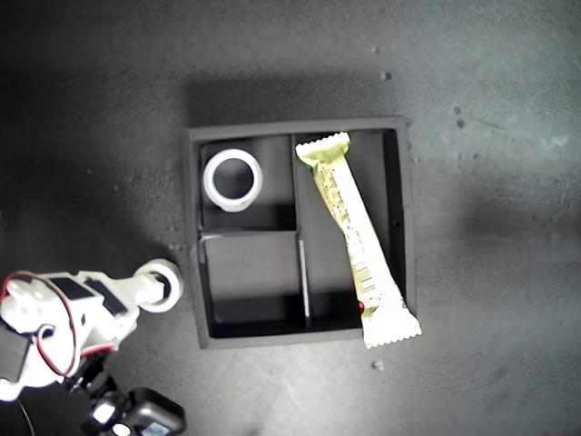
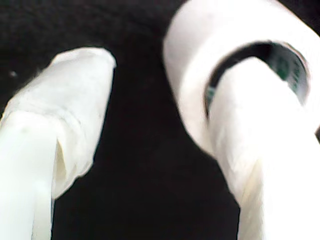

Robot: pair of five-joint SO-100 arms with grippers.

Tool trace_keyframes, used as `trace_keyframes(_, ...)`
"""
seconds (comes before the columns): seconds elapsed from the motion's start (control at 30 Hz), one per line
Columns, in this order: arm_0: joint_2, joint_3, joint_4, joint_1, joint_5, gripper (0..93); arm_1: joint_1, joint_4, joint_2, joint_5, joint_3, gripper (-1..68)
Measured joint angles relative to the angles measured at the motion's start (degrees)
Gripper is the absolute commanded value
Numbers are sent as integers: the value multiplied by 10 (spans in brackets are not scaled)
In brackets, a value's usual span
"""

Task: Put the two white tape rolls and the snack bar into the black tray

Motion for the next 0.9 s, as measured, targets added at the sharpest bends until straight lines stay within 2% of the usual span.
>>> trace_keyframes(0.23,-18,25,-63,-6,-5,141,-4,-18,0,4,38,-4)
trace_keyframes(0.4,-62,25,-75,-23,-1,59,-16,-34,2,27,91,-4)
trace_keyframes(0.6,-82,25,-78,-56,-9,1,25,-53,136,71,258,-6)
trace_keyframes(0.77,-51,2,17,-69,11,0,28,-25,386,101,420,-6)
trace_keyframes(0.9,-6,-82,150,-83,47,0,21,-33,446,114,475,-5)
